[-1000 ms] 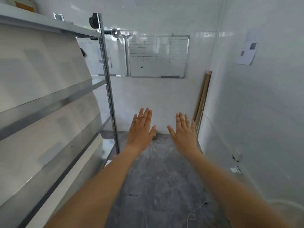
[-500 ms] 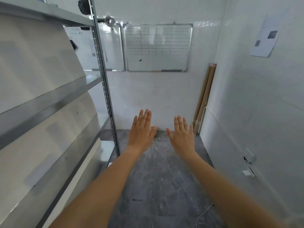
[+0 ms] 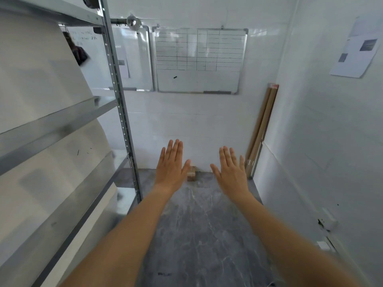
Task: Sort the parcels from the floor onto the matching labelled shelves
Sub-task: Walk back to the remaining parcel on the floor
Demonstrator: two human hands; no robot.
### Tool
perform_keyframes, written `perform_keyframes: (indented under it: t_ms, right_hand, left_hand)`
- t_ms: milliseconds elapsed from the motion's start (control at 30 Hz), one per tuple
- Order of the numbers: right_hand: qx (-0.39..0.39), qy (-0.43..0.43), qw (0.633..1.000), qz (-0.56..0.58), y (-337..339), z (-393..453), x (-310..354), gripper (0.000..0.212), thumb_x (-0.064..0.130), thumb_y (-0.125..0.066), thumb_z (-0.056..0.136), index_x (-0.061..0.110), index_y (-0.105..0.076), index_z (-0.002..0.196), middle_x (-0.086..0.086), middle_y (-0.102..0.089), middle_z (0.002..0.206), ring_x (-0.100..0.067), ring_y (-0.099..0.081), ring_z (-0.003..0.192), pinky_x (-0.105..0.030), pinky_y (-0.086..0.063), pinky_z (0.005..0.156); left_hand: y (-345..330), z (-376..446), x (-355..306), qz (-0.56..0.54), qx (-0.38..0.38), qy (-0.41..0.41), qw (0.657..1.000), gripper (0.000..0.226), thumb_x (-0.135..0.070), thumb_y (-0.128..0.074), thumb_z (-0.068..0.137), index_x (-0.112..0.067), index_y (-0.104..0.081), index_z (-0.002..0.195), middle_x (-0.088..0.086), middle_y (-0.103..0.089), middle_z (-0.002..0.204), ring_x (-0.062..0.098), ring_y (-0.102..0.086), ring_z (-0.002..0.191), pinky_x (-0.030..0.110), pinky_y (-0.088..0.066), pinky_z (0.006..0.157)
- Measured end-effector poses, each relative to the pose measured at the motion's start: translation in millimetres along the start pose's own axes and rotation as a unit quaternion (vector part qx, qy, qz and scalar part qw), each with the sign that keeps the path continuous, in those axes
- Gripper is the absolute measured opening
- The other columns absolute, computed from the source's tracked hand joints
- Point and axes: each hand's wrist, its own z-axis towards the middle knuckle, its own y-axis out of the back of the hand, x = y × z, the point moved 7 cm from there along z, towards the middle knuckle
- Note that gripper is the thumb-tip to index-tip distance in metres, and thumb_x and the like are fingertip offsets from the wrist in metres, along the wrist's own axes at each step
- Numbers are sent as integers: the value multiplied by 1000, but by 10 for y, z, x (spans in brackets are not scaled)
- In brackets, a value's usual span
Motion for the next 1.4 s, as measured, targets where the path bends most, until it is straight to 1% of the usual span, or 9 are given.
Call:
perform_keyframes:
  t_ms: [133, 233, 467, 667, 900, 1100, 1233, 1333, 1400]
  right_hand:
    - [-6, 31, 999, -5, -154, 485, -94, 72, 52, -22, 109, 12, 0, 165, -6, 2, 175, -24, 3, 162, -48, 2, 131]
    - [-16, 40, 999, -3, -273, 805, -196, 73, 52, -23, 109, 12, 0, 165, -7, 3, 174, -24, 3, 162, -48, 2, 131]
    - [-1, 34, 999, -8, -621, 1463, -375, 75, 54, -19, 108, 12, 7, 164, -6, 9, 174, -23, 8, 161, -47, 6, 130]
    - [0, 28, 1000, 0, -854, 2195, -413, 74, 53, -20, 109, 11, 6, 164, -7, 9, 174, -22, 8, 161, -43, 7, 129]
    - [0, 8, 1000, -20, -1054, 2930, -591, 73, 53, -19, 109, 11, 4, 165, -6, 6, 175, -21, 7, 162, -42, 8, 129]
    - [-5, 0, 1000, -23, -1280, 3483, -886, 73, 52, -22, 109, 10, 0, 165, -8, 1, 175, -22, 3, 162, -43, 6, 129]
    - [-5, 7, 1000, -25, -1446, 3938, -1070, 73, 53, -20, 109, 11, 1, 165, -6, 2, 175, -21, 4, 162, -42, 8, 128]
    - [-4, 10, 1000, -24, -1559, 4288, -1249, 73, 53, -19, 109, 11, 2, 165, -6, 3, 174, -21, 5, 162, -41, 11, 126]
    - [-2, 12, 1000, -27, -1637, 4500, -1377, 73, 53, -18, 109, 11, 3, 165, -6, 4, 174, -21, 6, 162, -42, 10, 127]
  left_hand:
    - [-186, 429, 23, 24, 5, 4, 1000, 67, -45, -17, 106, -10, 7, 158, 6, 10, 168, 19, 15, 154, 38, 9, 125]
    - [-378, 689, 62, 25, 8, 11, 1000, 67, -45, -17, 106, -11, 7, 158, 5, 10, 168, 18, 15, 154, 36, 11, 124]
    - [-777, 1343, 228, 28, 13, 15, 999, 67, -46, -17, 106, -11, 7, 158, 5, 10, 168, 18, 15, 154, 33, 15, 122]
    - [-1075, 2043, 440, 27, 18, 10, 999, 69, -47, -18, 105, -11, 7, 158, 5, 11, 168, 19, 15, 154, 35, 12, 124]
    - [-1367, 2827, 676, 20, 15, 10, 1000, 69, -48, -17, 105, -10, 7, 158, 5, 11, 168, 19, 15, 154, 35, 12, 124]
    - [-1774, 3352, 673, 5, 20, -3, 1000, 69, -46, -21, 105, -10, 3, 158, 5, 6, 168, 19, 11, 154, 36, 10, 124]
    - [-1995, 3806, 667, 3, 18, 21, 1000, 70, -48, -19, 105, -10, 6, 158, 4, 9, 168, 19, 12, 154, 36, 10, 124]
    - [-2160, 4162, 576, 4, 18, 13, 1000, 70, -48, -20, 105, -10, 5, 158, 4, 8, 168, 19, 12, 154, 36, 9, 125]
    - [-2277, 4376, 523, 6, 20, 9, 1000, 70, -48, -20, 105, -11, 6, 158, 4, 8, 168, 19, 12, 154, 37, 9, 125]
